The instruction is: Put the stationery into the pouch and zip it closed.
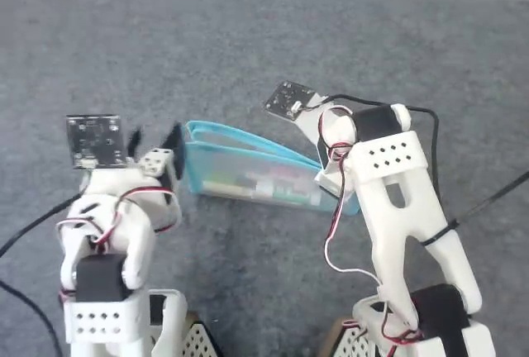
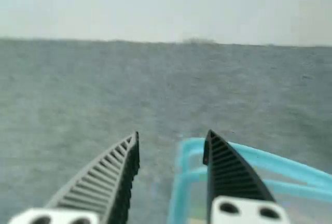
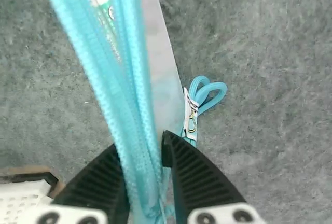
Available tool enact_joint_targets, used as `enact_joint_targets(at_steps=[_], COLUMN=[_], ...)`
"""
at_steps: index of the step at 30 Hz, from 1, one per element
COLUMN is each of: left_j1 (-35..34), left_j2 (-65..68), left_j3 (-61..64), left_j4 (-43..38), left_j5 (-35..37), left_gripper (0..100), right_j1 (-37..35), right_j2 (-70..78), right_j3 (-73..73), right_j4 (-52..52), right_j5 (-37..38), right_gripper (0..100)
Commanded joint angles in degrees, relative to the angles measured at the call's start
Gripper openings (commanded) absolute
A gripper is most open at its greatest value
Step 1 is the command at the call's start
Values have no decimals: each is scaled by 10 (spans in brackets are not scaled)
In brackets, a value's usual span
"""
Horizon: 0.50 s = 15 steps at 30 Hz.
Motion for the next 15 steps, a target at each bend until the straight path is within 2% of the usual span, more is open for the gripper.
enact_joint_targets(at_steps=[1,5,11,15], left_j1=[77,91,95,96], left_j2=[4,71,223,313], left_j3=[-27,-29,-89,-140], left_j4=[-17,-40,-42,-18], left_j5=[112,175,302,316], left_gripper=[197,204,323,323], right_j1=[-7,-22,-24,-25], right_j2=[-15,-55,-153,-197], right_j3=[2,66,166,219], right_j4=[-42,-121,-175,-203], right_j5=[-62,-87,-85,-63], right_gripper=[8,8,8,8])
